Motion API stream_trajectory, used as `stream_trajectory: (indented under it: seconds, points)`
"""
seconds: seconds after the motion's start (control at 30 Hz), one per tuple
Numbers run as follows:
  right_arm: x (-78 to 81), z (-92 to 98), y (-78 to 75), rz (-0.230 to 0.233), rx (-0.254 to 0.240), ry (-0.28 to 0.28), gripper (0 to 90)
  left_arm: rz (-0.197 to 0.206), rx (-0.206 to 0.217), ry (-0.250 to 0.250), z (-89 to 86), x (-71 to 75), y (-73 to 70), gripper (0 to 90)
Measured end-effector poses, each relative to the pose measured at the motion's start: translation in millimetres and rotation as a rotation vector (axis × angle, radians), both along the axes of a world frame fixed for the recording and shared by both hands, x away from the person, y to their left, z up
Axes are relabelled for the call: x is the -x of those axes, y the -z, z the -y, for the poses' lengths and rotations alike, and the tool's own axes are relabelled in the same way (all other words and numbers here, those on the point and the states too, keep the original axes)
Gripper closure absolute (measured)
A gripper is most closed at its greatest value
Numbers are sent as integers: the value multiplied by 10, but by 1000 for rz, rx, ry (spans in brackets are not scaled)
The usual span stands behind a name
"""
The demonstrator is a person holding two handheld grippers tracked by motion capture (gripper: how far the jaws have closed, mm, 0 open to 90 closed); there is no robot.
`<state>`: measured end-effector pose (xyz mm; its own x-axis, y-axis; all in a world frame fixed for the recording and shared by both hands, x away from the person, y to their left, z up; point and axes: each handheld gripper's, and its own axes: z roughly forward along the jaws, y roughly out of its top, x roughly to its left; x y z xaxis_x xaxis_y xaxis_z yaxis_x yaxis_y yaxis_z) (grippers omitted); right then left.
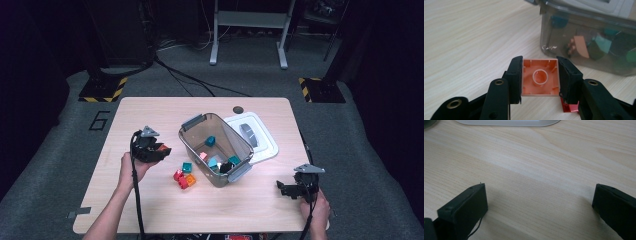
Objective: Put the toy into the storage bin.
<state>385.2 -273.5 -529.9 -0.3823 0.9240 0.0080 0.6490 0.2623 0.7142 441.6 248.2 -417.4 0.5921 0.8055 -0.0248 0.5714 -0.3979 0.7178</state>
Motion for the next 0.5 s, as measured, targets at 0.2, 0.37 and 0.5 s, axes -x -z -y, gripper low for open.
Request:
stream_trajectory:
  seconds: [0.2,0.37,0.5]
  points:
    - [0,0,0,0,0,0,0,40,-8,1,52,-34,-218,590]
    - [-1,0,-1,0,0,0,0,65,-16,3,61,-56,-369,589]
    - [-1,-1,-1,0,0,0,0,82,-20,10,81,-85,-477,590]
